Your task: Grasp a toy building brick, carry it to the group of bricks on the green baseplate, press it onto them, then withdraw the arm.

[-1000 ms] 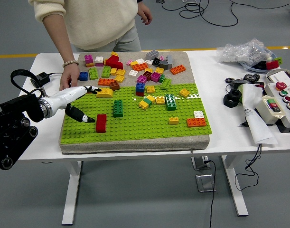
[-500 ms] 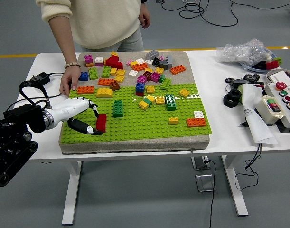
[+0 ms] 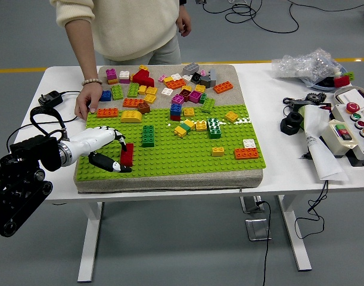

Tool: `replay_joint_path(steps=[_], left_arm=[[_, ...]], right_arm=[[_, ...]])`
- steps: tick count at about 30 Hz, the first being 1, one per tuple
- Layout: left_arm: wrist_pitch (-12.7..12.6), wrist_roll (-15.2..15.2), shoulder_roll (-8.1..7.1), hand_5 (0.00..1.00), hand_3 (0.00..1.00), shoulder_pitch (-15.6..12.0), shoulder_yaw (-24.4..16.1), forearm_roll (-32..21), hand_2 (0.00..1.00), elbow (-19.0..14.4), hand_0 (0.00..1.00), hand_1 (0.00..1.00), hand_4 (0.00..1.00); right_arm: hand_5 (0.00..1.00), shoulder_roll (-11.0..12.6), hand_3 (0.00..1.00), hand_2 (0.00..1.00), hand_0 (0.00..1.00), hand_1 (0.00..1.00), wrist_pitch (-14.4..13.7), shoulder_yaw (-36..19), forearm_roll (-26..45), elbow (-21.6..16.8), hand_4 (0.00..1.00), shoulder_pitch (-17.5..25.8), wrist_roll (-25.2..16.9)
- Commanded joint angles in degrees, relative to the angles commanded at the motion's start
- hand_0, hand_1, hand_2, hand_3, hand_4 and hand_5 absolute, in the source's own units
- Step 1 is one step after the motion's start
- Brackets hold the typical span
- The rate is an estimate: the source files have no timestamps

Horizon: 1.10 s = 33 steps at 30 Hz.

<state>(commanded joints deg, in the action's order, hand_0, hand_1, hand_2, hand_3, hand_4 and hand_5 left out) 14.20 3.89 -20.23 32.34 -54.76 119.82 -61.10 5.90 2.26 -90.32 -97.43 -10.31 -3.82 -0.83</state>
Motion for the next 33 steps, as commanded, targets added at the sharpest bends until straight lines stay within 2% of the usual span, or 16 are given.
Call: replay_joint_path(steps=[10,33], left_arm=[[-1.9,0.1,1.27,0.651,0.645,0.5,0.2,-0.5,0.922,2.6,0.998,0.998,0.998],[-3.0,-0.1,3.11,0.631,0.648,0.7,1.2,-0.3,0.920,6.6,0.998,0.998,0.998]], right_arm=[[0.777,0.0,0.767,0.750,0.777,0.706,0.0,0.1,0.0,0.0,0.998,0.0,0.0],[0.778,0.0,0.767,0.749,0.777,0.705,0.0,0.1,0.1,0.0,0.998,-0.1,0.0]])
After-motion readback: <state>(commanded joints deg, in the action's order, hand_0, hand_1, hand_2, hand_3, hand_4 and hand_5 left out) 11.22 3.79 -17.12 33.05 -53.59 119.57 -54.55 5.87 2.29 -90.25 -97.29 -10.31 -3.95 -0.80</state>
